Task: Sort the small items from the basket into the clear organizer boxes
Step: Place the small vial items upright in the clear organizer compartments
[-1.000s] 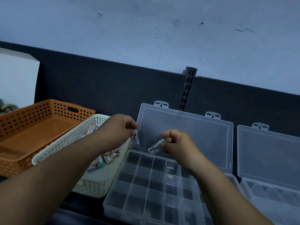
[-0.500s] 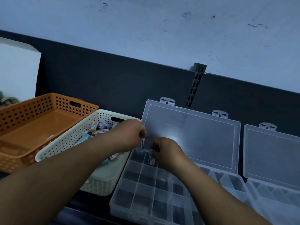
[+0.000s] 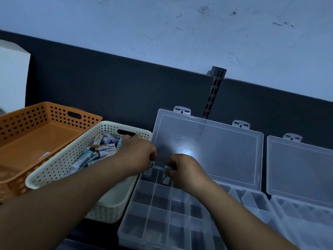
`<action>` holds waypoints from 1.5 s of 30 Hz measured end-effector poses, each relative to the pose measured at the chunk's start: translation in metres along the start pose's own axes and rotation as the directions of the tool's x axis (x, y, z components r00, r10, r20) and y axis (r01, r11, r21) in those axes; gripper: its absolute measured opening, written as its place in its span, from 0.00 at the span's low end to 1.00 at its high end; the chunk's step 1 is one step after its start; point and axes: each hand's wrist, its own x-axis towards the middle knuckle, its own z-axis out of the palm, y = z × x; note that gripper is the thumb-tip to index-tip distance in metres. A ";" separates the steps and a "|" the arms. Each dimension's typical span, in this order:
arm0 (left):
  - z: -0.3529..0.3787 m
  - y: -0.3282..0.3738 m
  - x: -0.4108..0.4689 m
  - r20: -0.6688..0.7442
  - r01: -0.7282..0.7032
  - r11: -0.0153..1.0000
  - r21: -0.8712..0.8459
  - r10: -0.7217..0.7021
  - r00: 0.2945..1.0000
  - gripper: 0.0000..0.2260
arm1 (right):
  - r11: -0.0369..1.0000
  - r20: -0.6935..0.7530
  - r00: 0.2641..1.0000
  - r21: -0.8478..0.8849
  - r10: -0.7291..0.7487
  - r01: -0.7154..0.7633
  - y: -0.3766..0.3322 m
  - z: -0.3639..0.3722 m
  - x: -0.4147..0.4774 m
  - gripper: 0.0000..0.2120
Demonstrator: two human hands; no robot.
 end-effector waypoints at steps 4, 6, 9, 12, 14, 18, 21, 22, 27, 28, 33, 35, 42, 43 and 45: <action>0.004 -0.002 0.000 -0.019 -0.001 0.999 -0.037 0.001 1.000 0.06 | 1.000 0.000 1.000 -0.001 -0.002 0.002 0.000 0.001 0.000 0.04; 0.006 -0.005 0.000 -0.014 -0.021 0.995 -0.093 0.020 1.000 0.06 | 1.000 0.001 1.000 0.003 -0.003 0.003 0.000 0.001 0.000 0.04; 0.006 -0.008 0.000 0.021 -0.021 0.978 -0.208 0.026 0.999 0.08 | 1.000 0.012 1.000 0.012 0.003 -0.003 0.001 0.000 0.000 0.04; 0.005 -0.010 -0.002 0.032 -0.009 0.970 -0.242 0.017 0.999 0.09 | 1.000 0.019 1.000 0.010 0.004 -0.004 0.001 0.000 0.000 0.05; 0.005 -0.010 -0.003 0.034 -0.009 0.969 -0.246 0.018 0.999 0.09 | 1.000 0.024 1.000 0.002 0.001 -0.001 0.000 0.000 0.001 0.04; 0.003 -0.012 -0.005 0.066 0.000 0.957 -0.290 0.020 0.998 0.12 | 1.000 0.051 0.999 0.009 -0.005 0.004 -0.001 -0.004 0.000 0.05; -0.007 -0.014 -0.012 0.037 -0.014 0.938 -0.347 0.029 0.999 0.13 | 1.000 0.030 0.999 0.025 -0.019 0.019 -0.003 -0.012 0.003 0.07; -0.012 -0.016 -0.016 0.016 -0.006 0.920 -0.391 0.013 1.000 0.14 | 0.999 0.014 1.000 0.038 -0.024 0.024 -0.005 -0.015 0.004 0.08; -0.031 -0.054 -0.033 0.001 0.131 0.892 -0.434 -0.145 0.989 0.16 | 0.989 -0.046 0.992 0.086 -0.118 0.122 -0.043 -0.026 0.012 0.14; -0.032 -0.066 -0.037 0.029 0.165 0.904 -0.394 -0.167 0.986 0.17 | 0.983 -0.034 0.987 0.093 -0.154 0.157 -0.054 -0.025 0.013 0.15; -0.028 -0.102 -0.058 0.263 0.304 0.904 -0.301 -0.228 0.938 0.19 | 0.933 0.114 0.926 0.047 -0.360 0.357 -0.099 -0.008 0.021 0.17; -0.025 -0.106 -0.064 0.335 0.311 0.903 -0.296 -0.207 0.919 0.18 | 0.930 0.195 0.911 0.015 -0.363 0.367 -0.112 0.002 0.026 0.18; -0.012 -0.108 -0.068 0.386 0.226 0.951 -0.212 -0.131 0.913 0.18 | 0.876 0.418 0.856 -0.230 -0.304 0.424 -0.136 0.023 0.042 0.16; -0.009 -0.109 -0.069 0.399 0.236 0.940 -0.246 -0.124 0.909 0.19 | 0.877 0.425 0.856 -0.236 -0.294 0.419 -0.137 0.025 0.044 0.16; -0.006 -0.110 -0.069 0.402 0.234 0.938 -0.257 -0.117 0.908 0.19 | 0.891 0.423 0.863 -0.224 -0.276 0.395 -0.137 0.028 0.049 0.15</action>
